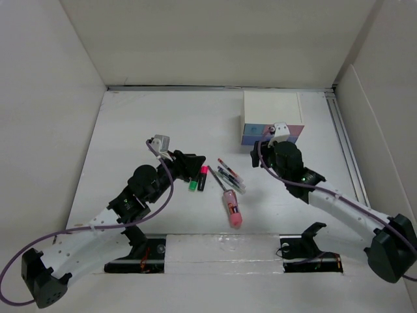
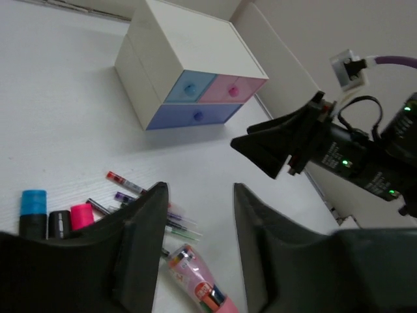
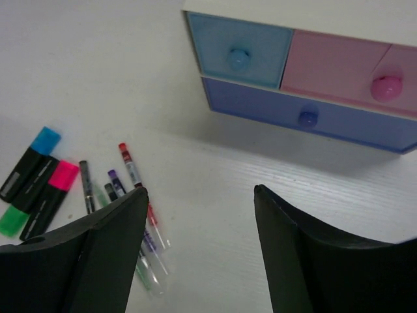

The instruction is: Organize the desk

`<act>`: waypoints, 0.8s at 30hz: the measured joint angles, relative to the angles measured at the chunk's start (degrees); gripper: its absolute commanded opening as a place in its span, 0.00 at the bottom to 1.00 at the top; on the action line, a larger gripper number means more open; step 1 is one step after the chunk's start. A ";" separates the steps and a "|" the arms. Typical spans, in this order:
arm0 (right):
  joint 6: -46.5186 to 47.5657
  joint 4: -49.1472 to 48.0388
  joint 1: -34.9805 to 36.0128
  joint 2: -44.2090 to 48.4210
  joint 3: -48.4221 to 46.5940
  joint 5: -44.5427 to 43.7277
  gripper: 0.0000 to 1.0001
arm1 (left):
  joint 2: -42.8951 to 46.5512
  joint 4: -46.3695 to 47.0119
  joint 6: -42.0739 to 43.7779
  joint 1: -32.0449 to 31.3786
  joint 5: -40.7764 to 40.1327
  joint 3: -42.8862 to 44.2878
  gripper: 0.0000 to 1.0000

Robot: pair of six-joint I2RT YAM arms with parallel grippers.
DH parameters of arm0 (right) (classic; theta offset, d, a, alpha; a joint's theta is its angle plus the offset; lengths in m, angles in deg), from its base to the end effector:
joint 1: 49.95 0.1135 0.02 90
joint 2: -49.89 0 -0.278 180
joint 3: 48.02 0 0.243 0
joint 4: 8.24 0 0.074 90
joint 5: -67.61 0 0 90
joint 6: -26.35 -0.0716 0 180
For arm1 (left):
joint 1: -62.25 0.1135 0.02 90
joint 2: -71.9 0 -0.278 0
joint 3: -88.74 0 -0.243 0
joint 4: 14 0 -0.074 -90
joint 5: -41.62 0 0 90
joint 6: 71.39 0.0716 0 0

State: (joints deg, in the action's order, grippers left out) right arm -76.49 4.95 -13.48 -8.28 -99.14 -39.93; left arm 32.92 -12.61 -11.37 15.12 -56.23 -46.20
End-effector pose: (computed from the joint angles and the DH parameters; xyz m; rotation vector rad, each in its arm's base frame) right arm 0.2123 0.1301 0.2706 -0.1897 1.9079 0.2871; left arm 0.1359 -0.1320 0.3330 0.1088 1.5171 -0.9957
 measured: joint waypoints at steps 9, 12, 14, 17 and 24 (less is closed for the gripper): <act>0.15 -7.67 -8.92 -14.49 -5.42 6.91 0.67 | 0.61 1.88 0.13 0.00 0.37 -2.62 0.52; -0.07 -8.72 -9.14 -18.25 -8.55 8.24 0.58 | 0.63 2.01 0.20 0.00 0.39 -3.41 0.52; -0.57 -9.81 -9.14 -20.76 -10.91 9.16 0.58 | 0.63 2.14 0.37 0.00 0.37 -3.45 0.52; -0.90 -11.26 -9.11 -23.67 -13.20 9.40 0.55 | 0.66 2.75 0.63 0.00 0.39 -3.58 0.52; -1.16 -12.07 -8.94 -25.53 -13.70 6.49 0.48 | 1.36 2.99 1.25 0.00 0.83 -3.78 0.52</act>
State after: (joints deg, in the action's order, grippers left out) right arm -77.65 -7.12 -22.42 -33.81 -112.84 -33.44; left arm 34.27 -9.62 -10.12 15.12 -55.40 -49.98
